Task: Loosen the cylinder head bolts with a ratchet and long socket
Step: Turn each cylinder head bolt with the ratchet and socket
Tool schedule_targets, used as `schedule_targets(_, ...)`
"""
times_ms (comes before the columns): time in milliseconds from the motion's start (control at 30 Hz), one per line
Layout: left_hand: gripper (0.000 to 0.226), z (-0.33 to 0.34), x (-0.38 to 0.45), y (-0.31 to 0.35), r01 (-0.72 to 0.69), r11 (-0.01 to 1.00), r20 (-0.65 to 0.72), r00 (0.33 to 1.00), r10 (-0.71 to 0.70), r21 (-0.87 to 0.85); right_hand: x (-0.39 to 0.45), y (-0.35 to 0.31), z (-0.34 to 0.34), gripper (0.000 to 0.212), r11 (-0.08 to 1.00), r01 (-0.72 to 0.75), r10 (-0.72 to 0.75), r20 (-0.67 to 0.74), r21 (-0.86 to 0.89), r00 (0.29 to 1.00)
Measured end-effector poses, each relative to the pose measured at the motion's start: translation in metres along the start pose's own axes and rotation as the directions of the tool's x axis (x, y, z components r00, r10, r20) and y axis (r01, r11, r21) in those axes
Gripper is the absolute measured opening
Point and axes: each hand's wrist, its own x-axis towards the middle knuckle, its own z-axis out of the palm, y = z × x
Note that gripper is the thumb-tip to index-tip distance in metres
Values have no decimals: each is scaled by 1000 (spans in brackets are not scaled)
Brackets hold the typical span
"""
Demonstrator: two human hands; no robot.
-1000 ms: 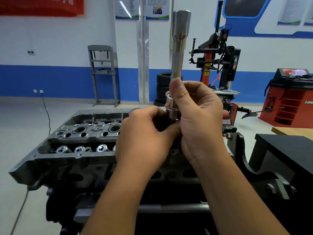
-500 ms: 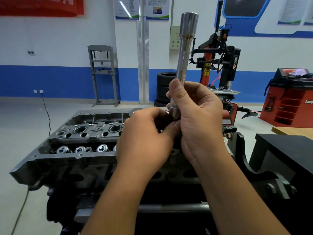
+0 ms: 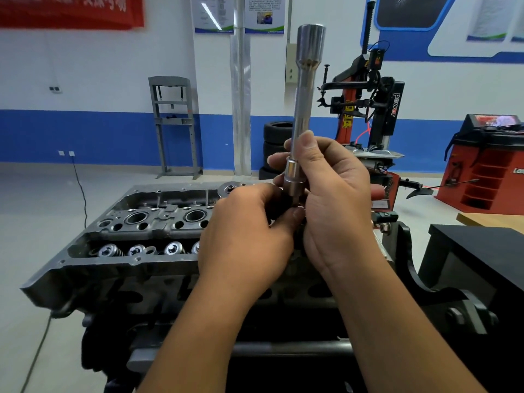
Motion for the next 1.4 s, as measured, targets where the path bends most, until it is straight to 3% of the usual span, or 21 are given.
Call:
schedule_targets(167, 20, 2, 1, -5, 8, 1000, -49, 999, -7, 17, 1, 3, 0, 16, 996, 67, -71, -76, -56, 995)
schedule_targets(400, 27, 3, 0, -2, -5, 1000, -93, 996, 8, 30, 1, 3, 1, 15, 999, 37, -37, 2, -18, 999)
schedule_targets(633, 39, -2, 1, 4, -14, 996, 51, 999, 18, -84, 2, 3, 0, 19, 999, 44, -43, 12, -16, 999)
schedule_targets(767, 33, 0, 0, 1, -15, 998, -18, 1000, 14, -69, 1, 2, 1, 14, 999, 8, -9, 17, 42, 1000)
schedule_targets(900, 26, 2, 1, -3, -8, 999, -96, 995, 4, -45, 1, 1, 0, 11, 998, 55, -55, -41, -14, 998)
schedule_targets(1133, 33, -2, 1, 2, -37, 996, 71, 997, 42, -80, 2, 2, -1, 22, 999, 34, -34, -12, 5, 999)
schedule_targets(1267, 33, 1, 1, 0, -4, 998, -22, 1000, 2, -63, 1, 0, 1, 21, 1000, -5, 5, 19, 18, 1000)
schedule_targets(1400, 24, 2, 1, -3, 5, 999, -92, 996, -8, -34, 0, -1, 0, 13, 998, 64, -64, -18, -14, 998)
